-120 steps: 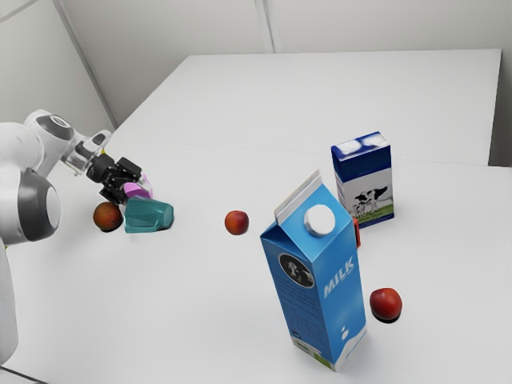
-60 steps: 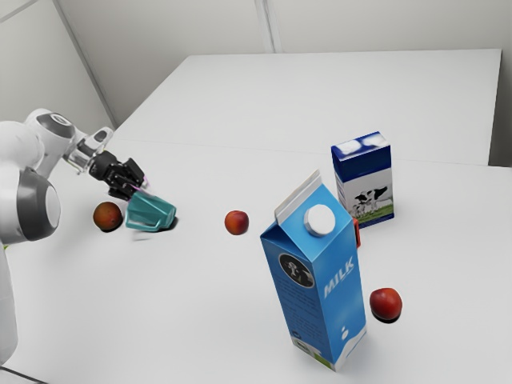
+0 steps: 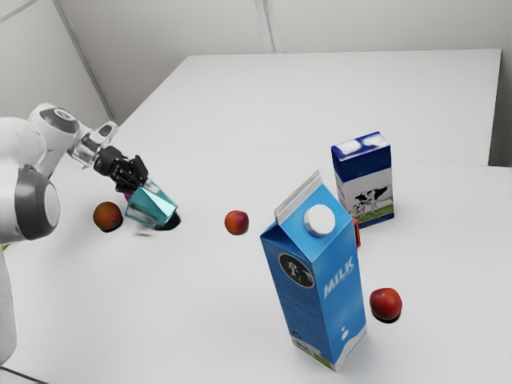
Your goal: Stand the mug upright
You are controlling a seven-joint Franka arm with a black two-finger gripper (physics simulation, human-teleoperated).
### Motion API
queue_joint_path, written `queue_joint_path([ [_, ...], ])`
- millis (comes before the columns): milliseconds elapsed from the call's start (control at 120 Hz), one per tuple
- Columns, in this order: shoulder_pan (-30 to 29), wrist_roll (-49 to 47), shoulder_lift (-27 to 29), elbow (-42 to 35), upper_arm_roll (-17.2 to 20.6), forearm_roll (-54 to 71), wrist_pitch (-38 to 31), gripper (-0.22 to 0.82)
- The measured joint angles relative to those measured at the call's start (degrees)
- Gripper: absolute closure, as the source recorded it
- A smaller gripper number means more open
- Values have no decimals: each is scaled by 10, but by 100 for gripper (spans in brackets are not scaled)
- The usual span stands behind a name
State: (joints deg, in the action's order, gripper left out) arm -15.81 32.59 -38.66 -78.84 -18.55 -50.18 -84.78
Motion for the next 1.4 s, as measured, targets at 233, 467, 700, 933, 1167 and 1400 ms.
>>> queue_joint_path([
  [233, 19, -15, 28, 0, 0, 38, -1, 76],
  [467, 107, -56, 154, -138, 2, 182, -130, 77],
  [700, 190, -141, 195, -208, -14, 348, -263, 77],
  [933, 233, -232, 224, -266, -30, 393, -324, 78],
  [1167, 261, -310, 240, -299, -41, 404, -342, 78],
  [1400, 289, -377, 258, -327, -56, 413, -338, 78],
])
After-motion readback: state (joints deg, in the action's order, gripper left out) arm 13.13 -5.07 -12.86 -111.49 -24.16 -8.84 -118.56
